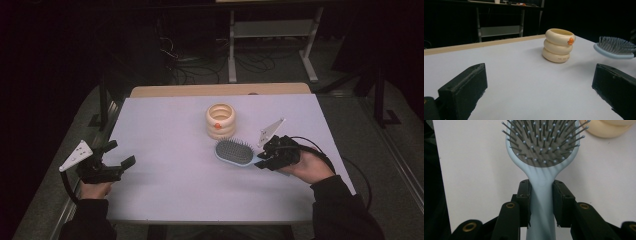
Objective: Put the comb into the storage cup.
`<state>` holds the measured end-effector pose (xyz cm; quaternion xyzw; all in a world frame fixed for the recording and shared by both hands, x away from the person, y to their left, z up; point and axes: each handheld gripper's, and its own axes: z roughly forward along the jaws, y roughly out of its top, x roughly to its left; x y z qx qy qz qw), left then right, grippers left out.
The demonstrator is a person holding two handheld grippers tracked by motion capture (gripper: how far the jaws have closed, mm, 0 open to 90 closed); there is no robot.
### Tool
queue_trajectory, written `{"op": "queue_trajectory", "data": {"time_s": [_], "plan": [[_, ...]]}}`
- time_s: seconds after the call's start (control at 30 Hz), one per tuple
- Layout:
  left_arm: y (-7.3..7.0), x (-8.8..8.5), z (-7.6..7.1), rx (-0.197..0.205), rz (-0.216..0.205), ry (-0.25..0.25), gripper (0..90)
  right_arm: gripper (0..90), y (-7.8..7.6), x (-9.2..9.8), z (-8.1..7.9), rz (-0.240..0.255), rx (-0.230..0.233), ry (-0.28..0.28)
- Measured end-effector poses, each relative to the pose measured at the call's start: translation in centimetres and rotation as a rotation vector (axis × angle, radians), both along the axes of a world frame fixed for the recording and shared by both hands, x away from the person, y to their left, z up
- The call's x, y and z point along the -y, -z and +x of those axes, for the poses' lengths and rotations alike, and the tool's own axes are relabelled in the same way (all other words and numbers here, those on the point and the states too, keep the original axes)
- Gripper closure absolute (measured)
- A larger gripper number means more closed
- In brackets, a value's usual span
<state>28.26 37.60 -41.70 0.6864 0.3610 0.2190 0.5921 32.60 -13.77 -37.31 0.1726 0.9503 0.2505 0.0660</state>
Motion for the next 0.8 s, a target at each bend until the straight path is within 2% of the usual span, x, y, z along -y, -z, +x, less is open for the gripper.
{"op": "queue_trajectory", "data": {"time_s": [0.53, 0.6, 0.73, 0.8], "plan": [[-0.2, 0.6, 0.1, 0.014, 0.017, 0.013, 0.0, 68.4, -2.6, -0.4, 0.1, 0.046, 0.034, -0.005], [-0.3, 0.7, 0.2, 0.011, 0.016, 0.014, 0.0, 68.4, -2.9, -0.3, 0.2, 0.053, 0.041, -0.001], [-0.5, 0.5, 0.5, 0.010, -0.014, 0.010, 0.0, 68.4, -3.5, -0.3, 0.3, 0.066, 0.051, -0.004], [-0.6, 0.5, 0.6, 0.013, -0.008, 0.010, 0.0, 68.3, -3.7, -0.4, 0.5, 0.065, 0.057, -0.001]]}}
